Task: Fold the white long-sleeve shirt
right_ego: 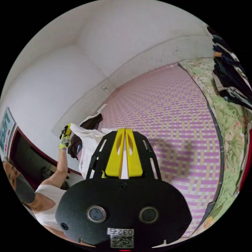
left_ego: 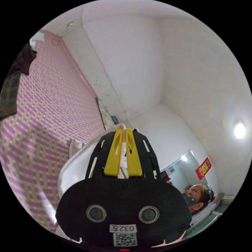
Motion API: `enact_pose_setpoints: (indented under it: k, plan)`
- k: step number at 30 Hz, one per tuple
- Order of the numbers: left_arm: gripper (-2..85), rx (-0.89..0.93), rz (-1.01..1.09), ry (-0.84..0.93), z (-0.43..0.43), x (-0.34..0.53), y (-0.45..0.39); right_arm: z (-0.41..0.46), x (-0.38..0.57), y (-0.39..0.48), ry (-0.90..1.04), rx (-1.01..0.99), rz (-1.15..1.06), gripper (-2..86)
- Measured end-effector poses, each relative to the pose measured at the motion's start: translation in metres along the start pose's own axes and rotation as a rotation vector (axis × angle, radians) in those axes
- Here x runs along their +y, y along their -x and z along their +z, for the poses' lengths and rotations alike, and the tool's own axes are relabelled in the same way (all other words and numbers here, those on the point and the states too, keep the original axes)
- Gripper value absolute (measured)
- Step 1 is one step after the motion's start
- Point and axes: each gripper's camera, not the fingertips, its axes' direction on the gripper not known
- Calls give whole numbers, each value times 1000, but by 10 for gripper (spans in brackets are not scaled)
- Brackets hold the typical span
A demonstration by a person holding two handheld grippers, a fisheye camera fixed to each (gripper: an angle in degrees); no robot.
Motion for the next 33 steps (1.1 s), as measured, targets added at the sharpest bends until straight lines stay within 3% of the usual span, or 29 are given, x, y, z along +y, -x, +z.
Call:
enact_pose_setpoints:
  k: [8,12,16,19,26,33]
  plan:
    - [-14,233,-9,-30,-40,41,22,5,36,-52,106,-386,34,-8]
    - [-15,112,-51,-51,-78,67,45,20,48,-97,181,-317,137,2]
    - [-15,56,-163,-41,-96,88,88,45,40,-129,269,-405,201,79]
    - [-15,86,-189,-59,-102,95,100,65,26,-116,366,-388,152,85]
    - [-15,103,-186,-61,-106,94,98,87,-12,-69,520,-111,-14,91]
    - [-15,126,-200,-71,-111,97,104,102,-24,-70,556,-147,-22,87]
